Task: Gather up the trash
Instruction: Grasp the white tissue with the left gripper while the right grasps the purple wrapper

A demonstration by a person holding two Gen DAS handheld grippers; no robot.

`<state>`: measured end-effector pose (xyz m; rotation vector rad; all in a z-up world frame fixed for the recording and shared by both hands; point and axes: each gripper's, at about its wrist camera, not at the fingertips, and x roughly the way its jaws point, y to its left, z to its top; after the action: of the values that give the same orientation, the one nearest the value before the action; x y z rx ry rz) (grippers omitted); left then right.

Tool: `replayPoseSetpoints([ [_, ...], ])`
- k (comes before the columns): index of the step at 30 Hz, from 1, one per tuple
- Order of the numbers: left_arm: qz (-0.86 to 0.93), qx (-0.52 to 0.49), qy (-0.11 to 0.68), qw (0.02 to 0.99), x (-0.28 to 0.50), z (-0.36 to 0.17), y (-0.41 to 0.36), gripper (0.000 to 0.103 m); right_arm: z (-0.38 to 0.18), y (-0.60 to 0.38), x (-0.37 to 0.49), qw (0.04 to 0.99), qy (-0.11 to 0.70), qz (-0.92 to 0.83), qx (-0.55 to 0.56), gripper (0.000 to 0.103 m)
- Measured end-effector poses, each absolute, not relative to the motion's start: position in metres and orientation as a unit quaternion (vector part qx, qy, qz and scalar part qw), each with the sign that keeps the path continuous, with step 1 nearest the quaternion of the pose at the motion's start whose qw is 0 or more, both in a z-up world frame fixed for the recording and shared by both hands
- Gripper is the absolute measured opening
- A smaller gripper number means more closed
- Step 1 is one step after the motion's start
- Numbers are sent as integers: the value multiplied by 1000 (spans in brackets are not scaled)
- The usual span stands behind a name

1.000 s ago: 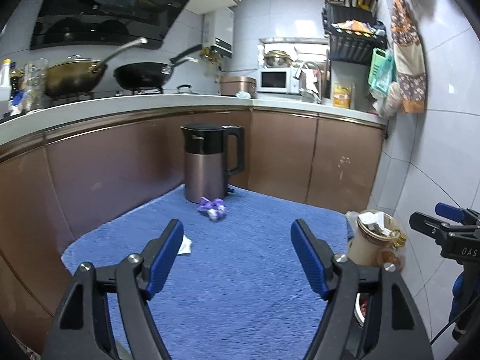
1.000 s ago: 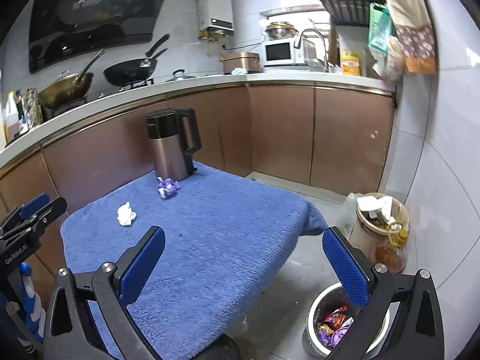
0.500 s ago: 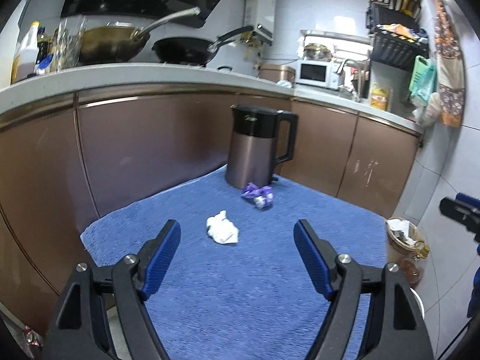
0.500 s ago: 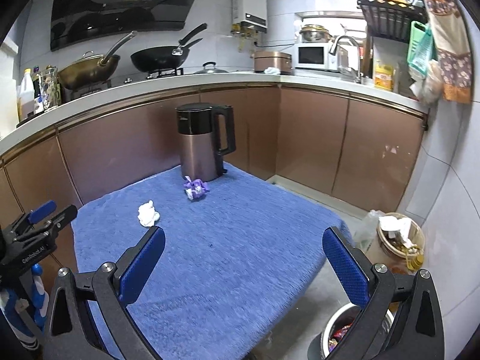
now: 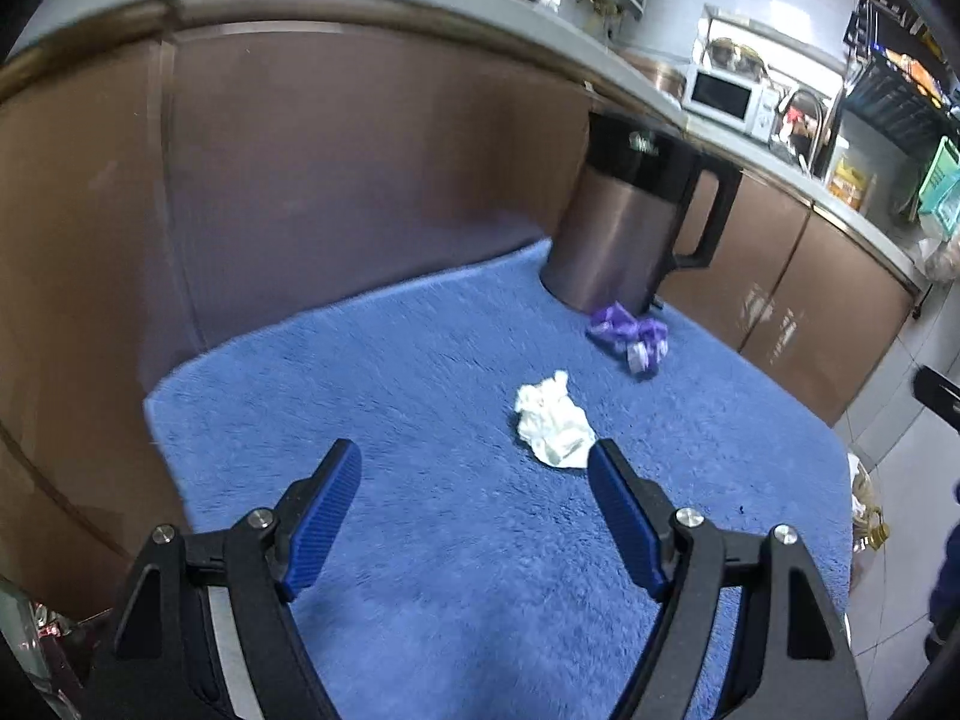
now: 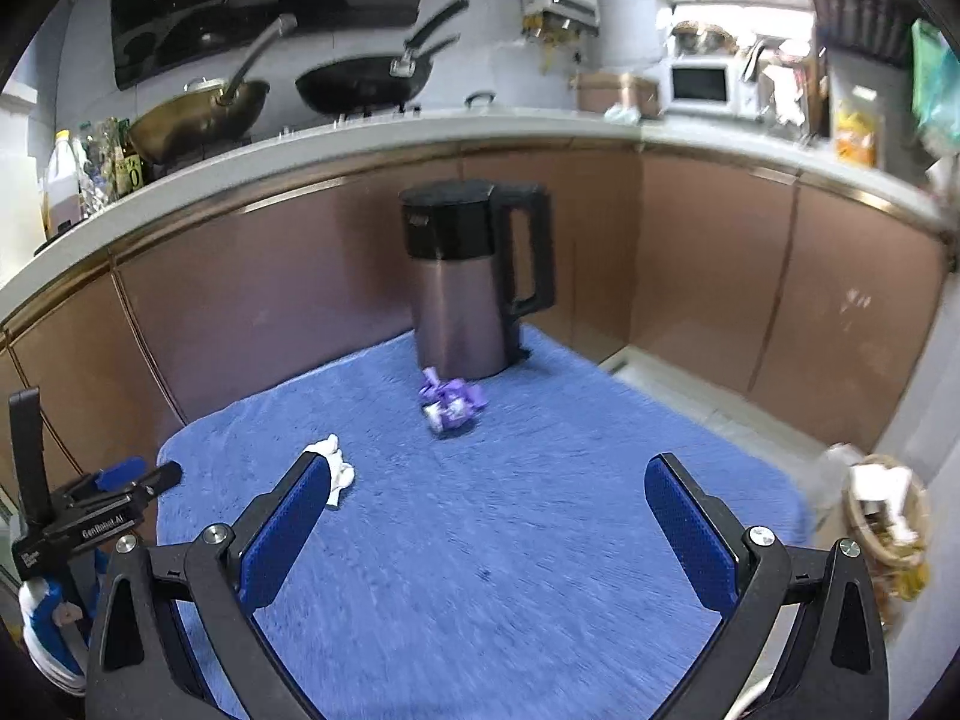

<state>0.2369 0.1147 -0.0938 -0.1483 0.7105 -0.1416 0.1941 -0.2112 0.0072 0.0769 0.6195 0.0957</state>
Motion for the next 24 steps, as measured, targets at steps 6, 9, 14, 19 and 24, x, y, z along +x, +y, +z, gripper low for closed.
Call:
replayPoseSetpoints([
  [6,-107,-60,389,913,292,-124,76,76,-43,-199,275,930,352,86,62,96],
  [9,-111,-61,406,905,318,-140,62,76,-66,-190,314,919,372,104,74,93],
  [14,-117,-66,423,896,344,-160,54,68,-98,-178,365,908,394,113,85,92],
  [19,-125,-82,440,885,355,-176,56,48,-126,-169,409,899,412,115,94,88],
  [24,-130,-93,436,886,355,-178,59,41,-145,-162,434,890,431,114,92,73],
])
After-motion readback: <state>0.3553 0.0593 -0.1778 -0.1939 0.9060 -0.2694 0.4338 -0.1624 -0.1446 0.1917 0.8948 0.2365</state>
